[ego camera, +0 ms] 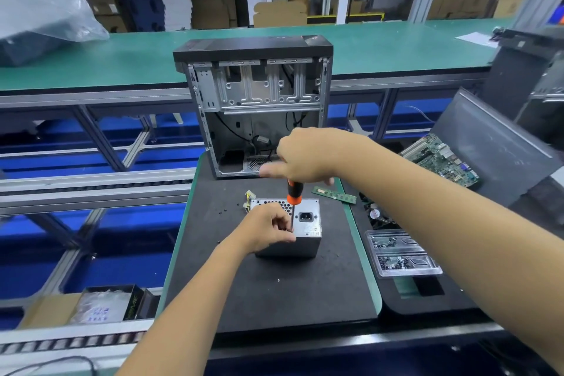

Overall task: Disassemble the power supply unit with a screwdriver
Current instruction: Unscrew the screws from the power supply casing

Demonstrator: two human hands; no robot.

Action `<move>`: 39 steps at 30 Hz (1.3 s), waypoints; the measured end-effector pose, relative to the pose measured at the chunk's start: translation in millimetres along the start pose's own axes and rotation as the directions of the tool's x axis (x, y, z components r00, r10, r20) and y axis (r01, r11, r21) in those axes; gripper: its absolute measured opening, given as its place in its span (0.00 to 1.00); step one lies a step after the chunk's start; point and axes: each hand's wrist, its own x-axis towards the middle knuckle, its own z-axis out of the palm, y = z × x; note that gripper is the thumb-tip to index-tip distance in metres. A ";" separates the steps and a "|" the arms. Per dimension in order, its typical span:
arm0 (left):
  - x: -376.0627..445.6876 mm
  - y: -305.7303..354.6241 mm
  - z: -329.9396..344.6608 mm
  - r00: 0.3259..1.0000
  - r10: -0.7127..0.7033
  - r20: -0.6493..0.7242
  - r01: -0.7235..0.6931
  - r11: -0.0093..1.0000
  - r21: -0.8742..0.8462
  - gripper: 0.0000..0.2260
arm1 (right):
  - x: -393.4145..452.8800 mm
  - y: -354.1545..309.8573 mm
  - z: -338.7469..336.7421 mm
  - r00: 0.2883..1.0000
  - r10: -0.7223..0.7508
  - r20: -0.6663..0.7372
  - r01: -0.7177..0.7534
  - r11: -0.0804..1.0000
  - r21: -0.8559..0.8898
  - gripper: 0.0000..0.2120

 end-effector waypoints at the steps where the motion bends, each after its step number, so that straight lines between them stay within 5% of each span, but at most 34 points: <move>1: 0.1 -0.8 0.2 1.000 0.001 0.000 -0.001 1.000 0.002 0.14 | 1.6 -0.3 1.0 1.000 0.008 -0.015 -0.009 0.999 -0.032 0.27; 5: 0.7 -1.6 2.4 1.000 0.005 -0.009 -0.005 1.000 0.018 0.12 | 0.6 2.5 0.3 0.993 -0.114 -0.015 0.115 0.992 0.049 0.09; 12: -1.1 -3.5 5.1 0.999 0.031 -0.023 -0.031 0.999 0.008 0.10 | -1.6 1.6 -1.5 0.994 -0.063 0.086 0.045 0.979 0.201 0.14; 19: -1.5 -7.0 8.8 0.996 0.024 -0.082 -0.028 0.999 -0.045 0.15 | 2.3 5.0 0.7 0.999 -0.026 0.030 0.022 0.993 0.114 0.15; 27: -0.3 -5.8 -5.8 0.995 -0.040 -0.087 0.029 0.992 -0.122 0.10 | -2.2 24.7 -10.6 0.995 -0.003 -0.096 0.031 0.956 0.292 0.10; 30: -3.4 -11.5 -32.0 0.966 -0.139 -0.216 0.085 0.966 -0.243 0.08 | -0.5 29.5 -17.9 0.999 -0.006 0.053 -0.013 0.931 0.365 0.15; 34: -10.5 -23.2 -65.0 0.945 -0.174 -0.276 0.084 0.947 -0.310 0.07 | 12.4 15.3 6.5 0.923 0.014 0.385 -0.108 0.969 0.224 0.10; 39: -15.0 -57.2 -75.5 0.892 -0.297 -0.342 0.222 0.945 -0.241 0.06 | 38.2 8.7 45.2 0.932 0.058 0.358 -0.155 0.956 0.250 0.05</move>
